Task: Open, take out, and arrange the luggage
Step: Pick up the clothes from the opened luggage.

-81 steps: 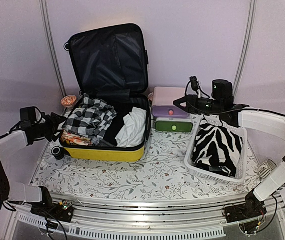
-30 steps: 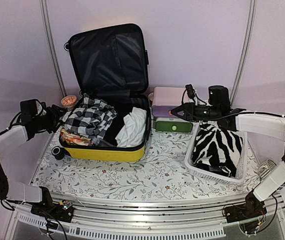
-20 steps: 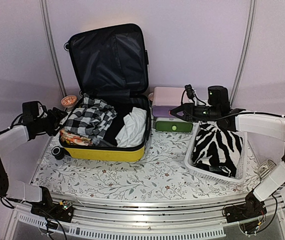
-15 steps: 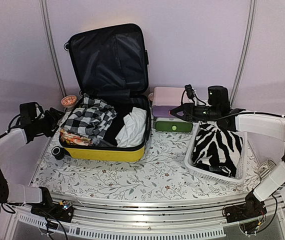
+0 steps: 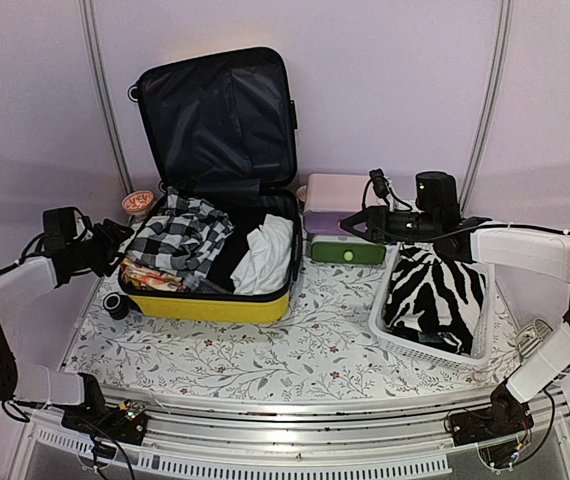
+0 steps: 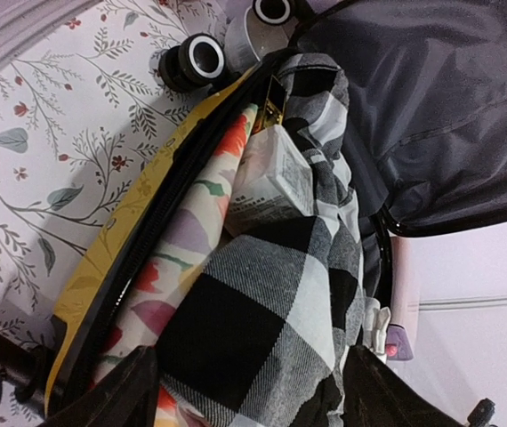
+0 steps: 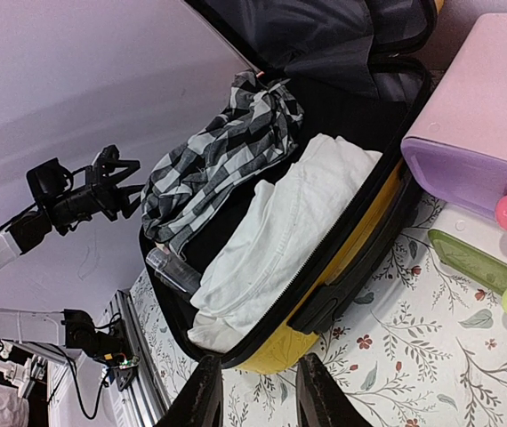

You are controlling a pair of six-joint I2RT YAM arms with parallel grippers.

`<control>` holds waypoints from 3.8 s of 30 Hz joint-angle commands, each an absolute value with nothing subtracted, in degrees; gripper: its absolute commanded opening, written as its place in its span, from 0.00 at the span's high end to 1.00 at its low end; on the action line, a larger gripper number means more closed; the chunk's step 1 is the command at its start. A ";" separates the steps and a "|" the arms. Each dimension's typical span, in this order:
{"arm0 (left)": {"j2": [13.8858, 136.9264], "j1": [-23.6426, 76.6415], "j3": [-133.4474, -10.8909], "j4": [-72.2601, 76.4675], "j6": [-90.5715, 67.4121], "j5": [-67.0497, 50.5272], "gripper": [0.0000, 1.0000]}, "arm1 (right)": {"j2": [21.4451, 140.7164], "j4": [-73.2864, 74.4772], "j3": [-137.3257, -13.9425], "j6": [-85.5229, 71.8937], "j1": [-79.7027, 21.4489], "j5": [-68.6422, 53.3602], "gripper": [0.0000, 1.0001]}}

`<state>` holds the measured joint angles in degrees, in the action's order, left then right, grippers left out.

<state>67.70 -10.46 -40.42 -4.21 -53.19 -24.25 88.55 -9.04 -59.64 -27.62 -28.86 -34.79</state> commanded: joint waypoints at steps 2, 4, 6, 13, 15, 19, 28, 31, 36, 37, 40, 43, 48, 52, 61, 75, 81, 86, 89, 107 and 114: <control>69.22 -9.40 -39.89 -1.23 -54.61 -27.59 0.27 | 88.24 -9.24 -61.24 -27.33 -29.11 -34.45 0.69; 69.42 -8.71 -39.97 0.24 -54.90 -29.04 0.37 | 88.32 -9.23 -61.30 -27.38 -29.09 -34.46 0.69; 69.52 -7.79 -40.43 0.73 -55.11 -29.45 0.52 | 88.34 -9.23 -61.32 -27.34 -29.10 -34.37 0.69; 69.92 -5.99 -42.62 0.79 -53.55 -28.81 0.96 | 88.42 -9.23 -60.91 -27.34 -29.09 -34.37 0.69; 70.42 -5.19 -43.83 0.66 -52.82 -29.03 1.00 | 88.65 -9.26 -60.91 -27.34 -29.11 -34.75 0.69; 71.27 -2.82 -46.97 0.70 -54.27 -30.73 1.00 | 89.76 -8.24 -63.22 -26.20 -31.23 -34.61 0.69; 66.61 3.99 -55.98 -1.63 -58.84 -25.33 1.00 | 96.20 -6.17 -73.02 -10.69 -45.51 -22.37 0.66; 65.00 4.13 -57.04 -3.76 -58.73 -23.42 1.00 | 99.95 -6.42 -76.74 -2.26 -50.47 -17.47 0.57; 62.57 4.12 -56.82 -6.52 -58.27 -21.72 1.00 | 106.69 -8.01 -82.81 9.98 -57.03 -11.89 0.43; 62.24 4.12 -56.38 -6.59 -58.39 -22.04 1.00 | 107.77 -9.32 -83.47 11.53 -58.07 -11.07 0.39; 61.53 4.14 -54.47 -6.38 -58.52 -23.64 1.00 | 110.96 -13.05 -85.41 18.22 -61.47 -6.55 0.25; 60.07 4.50 -51.72 -6.42 -58.77 -24.52 1.00 | 115.41 -15.13 -89.77 25.17 -64.43 0.04 0.24; 56.30 4.62 -48.47 -7.88 -58.74 -23.71 1.00 | 122.84 -15.96 -98.85 28.72 -65.62 5.35 0.35; 54.19 4.63 -48.07 -10.54 -57.94 -22.51 1.00 | 125.85 -16.37 -102.55 30.35 -65.88 5.38 0.36; 54.30 4.64 -47.58 -11.13 -56.94 -22.05 0.99 | 129.70 -15.91 -103.81 39.35 -66.45 9.91 0.77; 53.31 4.39 -44.64 -13.69 -55.54 -19.43 0.42 | 123.18 -17.27 -97.92 43.45 -64.72 13.48 0.98; 51.82 4.15 -44.18 -17.90 -54.10 -16.13 0.30 | 120.53 -17.64 -94.67 47.94 -64.55 16.54 0.97; 51.24 3.83 -42.42 -18.27 -54.05 -16.98 0.29 | 119.23 -15.59 -91.00 49.25 -65.32 12.85 0.91; 50.96 3.78 -40.79 -18.50 -54.14 -17.09 0.29 | 120.60 -13.64 -90.60 49.31 -66.04 12.80 0.90; 50.15 3.51 -35.60 -16.53 -54.49 -19.04 0.31 | 126.50 -2.44 -97.06 48.18 -66.19 8.29 0.61; 50.69 3.31 -36.12 -16.28 -54.17 -19.20 0.31 | 130.10 -0.57 -102.41 49.40 -66.23 8.65 0.54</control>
<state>50.28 3.75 -36.23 -17.43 -54.87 -18.33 127.13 -2.94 -99.02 48.86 -66.02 8.64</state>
